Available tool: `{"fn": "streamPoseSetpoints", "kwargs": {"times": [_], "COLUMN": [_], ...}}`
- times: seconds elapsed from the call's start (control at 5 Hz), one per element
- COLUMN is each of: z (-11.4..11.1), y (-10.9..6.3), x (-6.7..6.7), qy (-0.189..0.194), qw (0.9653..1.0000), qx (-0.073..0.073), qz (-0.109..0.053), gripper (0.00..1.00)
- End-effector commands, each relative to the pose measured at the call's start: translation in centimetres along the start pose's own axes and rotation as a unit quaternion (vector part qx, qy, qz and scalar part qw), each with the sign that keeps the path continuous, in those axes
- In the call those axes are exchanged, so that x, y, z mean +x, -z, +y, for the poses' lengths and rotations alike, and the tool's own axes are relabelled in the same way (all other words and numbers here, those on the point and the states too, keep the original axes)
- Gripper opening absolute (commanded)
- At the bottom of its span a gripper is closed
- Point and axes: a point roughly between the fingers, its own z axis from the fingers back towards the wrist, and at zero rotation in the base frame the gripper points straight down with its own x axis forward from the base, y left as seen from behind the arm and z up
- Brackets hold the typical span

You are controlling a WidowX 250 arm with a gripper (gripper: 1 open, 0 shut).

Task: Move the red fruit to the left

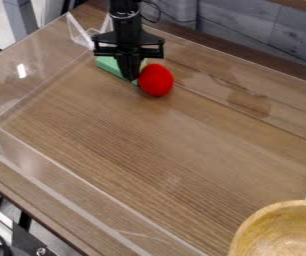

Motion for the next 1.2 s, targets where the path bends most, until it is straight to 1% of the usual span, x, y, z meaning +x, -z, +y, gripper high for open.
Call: {"fn": "streamPoseSetpoints", "kwargs": {"times": [0.0, 0.4, 0.8, 1.0], "z": [0.5, 0.8, 2.3, 2.9], "y": [-3.1, -4.6, -3.8, -3.3], "x": [0.9, 0.9, -0.4, -0.2], "qy": [-0.015, -0.036, -0.037, -0.032], "qw": [0.9989, 0.9982, 0.9981, 0.9983], "qx": [-0.005, -0.004, -0.001, 0.001], "qz": [-0.045, -0.048, -0.049, -0.05], "gripper": [0.0, 0.0, 0.0, 0.0]}}
